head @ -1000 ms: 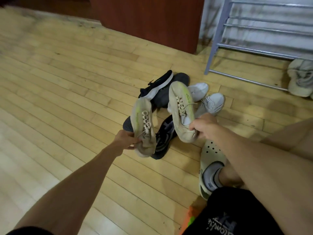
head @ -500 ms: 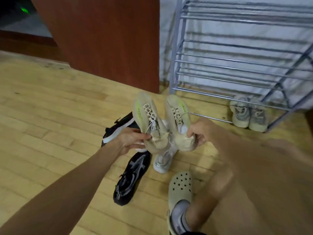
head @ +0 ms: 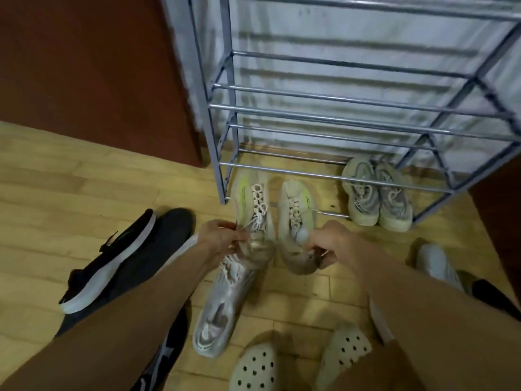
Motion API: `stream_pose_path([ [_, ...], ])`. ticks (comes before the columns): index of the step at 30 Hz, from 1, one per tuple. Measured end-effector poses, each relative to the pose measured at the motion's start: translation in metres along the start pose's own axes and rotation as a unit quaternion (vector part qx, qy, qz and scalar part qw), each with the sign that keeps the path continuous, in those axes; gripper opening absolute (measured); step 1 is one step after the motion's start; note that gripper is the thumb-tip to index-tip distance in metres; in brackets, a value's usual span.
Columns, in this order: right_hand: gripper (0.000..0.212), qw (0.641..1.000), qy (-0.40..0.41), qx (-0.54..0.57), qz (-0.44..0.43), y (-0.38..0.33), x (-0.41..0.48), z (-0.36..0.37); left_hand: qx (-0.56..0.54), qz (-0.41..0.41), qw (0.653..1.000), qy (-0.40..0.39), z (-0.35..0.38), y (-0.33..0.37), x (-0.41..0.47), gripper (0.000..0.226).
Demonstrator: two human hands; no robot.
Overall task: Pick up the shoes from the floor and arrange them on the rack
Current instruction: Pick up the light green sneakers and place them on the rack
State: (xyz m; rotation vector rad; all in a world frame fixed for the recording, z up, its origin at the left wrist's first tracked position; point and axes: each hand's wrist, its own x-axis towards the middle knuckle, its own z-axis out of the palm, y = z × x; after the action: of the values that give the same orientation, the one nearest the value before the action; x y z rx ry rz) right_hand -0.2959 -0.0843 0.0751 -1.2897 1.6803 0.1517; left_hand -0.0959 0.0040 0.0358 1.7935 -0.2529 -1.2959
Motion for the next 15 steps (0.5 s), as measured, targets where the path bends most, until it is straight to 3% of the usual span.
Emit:
stream_pose_path([
  [5, 0.019, 0.998, 0.031, 0.050, -0.029, -0.016, 0.069, -0.015, 0.005, -0.005, 1.000, -0.018, 0.034, 0.025, 0.075, 0.029],
  [8, 0.011, 0.996, 0.044, 0.066, -0.033, -0.029, 0.113, -0.015, 0.000, 0.002, 1.000, 0.012, 0.049, 0.035, 0.120, 0.033],
  [15, 0.026, 0.993, 0.066, 0.094, -0.033, -0.043, 0.192, -0.006, 0.069, 0.081, 0.992, 0.073, 0.060, 0.051, 0.189, 0.010],
])
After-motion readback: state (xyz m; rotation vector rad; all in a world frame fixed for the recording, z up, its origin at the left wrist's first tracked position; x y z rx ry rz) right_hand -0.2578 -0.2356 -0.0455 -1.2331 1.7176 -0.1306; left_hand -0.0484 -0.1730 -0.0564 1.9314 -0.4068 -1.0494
